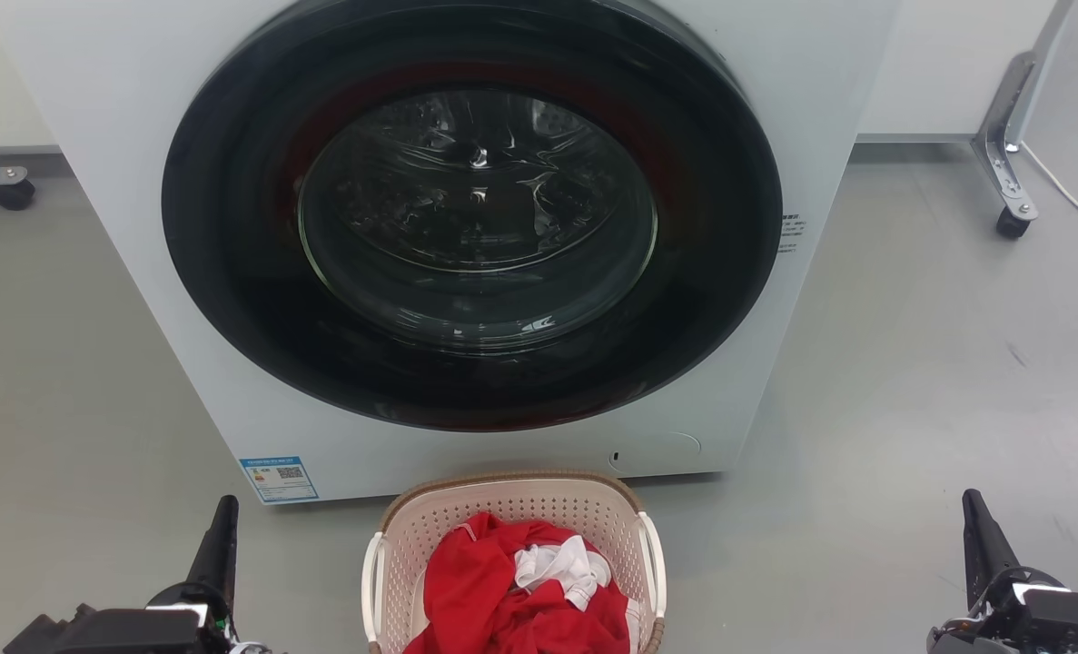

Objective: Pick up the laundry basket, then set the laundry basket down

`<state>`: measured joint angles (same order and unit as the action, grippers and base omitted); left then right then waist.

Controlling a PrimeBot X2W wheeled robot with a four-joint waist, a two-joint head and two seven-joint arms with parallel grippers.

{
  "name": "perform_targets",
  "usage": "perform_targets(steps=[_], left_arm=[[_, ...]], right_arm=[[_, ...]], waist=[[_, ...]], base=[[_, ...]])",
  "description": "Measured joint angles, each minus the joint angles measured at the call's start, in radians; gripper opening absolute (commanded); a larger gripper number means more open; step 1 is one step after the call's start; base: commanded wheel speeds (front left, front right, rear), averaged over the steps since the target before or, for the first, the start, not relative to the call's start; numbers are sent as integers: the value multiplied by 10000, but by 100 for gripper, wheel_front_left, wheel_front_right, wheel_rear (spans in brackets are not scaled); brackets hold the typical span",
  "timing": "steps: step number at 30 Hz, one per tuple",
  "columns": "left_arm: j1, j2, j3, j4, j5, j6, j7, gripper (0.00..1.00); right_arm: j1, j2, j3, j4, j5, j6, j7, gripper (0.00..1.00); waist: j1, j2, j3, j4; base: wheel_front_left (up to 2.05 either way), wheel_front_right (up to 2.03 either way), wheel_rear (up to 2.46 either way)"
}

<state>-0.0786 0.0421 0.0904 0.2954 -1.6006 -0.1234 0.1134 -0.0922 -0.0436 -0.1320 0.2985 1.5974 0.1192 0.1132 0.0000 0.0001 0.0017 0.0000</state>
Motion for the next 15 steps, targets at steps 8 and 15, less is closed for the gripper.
perform_targets(steps=[8,15], left_arm=[[0,-2,0,0,0,0,0,0],[0,-2,0,-2,0,0,0,0]], right_arm=[[0,0,0,-2,0,0,0,0],[0,0,0,-2,2,0,0,0]], waist=[[0,0,0,0],[0,0,1,0]], base=[[0,0,0],[0,0,0]])
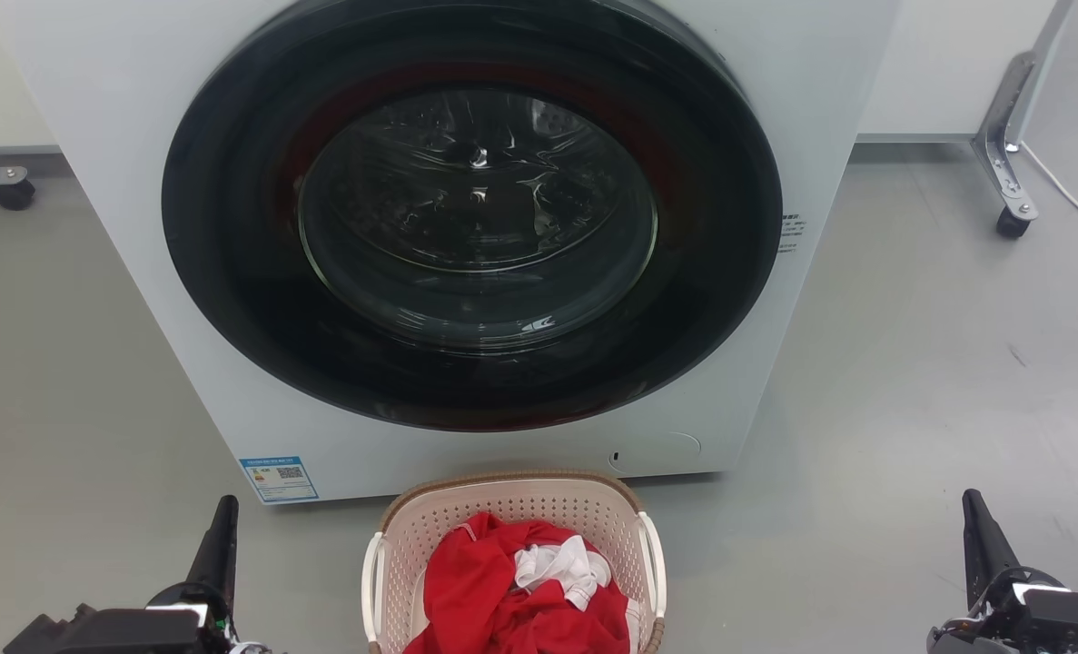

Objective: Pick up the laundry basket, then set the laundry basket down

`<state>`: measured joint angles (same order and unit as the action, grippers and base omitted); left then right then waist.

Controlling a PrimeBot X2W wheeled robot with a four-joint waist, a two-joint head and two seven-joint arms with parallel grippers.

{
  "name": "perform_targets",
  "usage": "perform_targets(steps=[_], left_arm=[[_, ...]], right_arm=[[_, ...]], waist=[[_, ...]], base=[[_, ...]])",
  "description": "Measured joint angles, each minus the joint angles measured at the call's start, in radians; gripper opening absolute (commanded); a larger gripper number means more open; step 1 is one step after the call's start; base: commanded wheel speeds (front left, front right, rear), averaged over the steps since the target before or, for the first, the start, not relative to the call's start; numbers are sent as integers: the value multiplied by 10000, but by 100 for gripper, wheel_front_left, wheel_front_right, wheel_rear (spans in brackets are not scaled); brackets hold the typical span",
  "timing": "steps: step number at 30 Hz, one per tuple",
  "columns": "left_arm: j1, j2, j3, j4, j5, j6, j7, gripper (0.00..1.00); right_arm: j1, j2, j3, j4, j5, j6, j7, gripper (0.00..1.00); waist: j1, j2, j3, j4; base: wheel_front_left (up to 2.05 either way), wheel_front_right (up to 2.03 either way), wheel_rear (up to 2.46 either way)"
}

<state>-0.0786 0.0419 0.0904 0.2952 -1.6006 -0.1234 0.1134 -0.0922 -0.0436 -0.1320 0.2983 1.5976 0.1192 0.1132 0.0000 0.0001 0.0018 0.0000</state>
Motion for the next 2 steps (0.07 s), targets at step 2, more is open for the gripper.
perform_targets(steps=[2], left_arm=[[0,0,0,0,0,0,0,0]], right_arm=[[0,0,0,0,10,0,0,0]], waist=[[0,0,0,0]], base=[[0,0,0]])
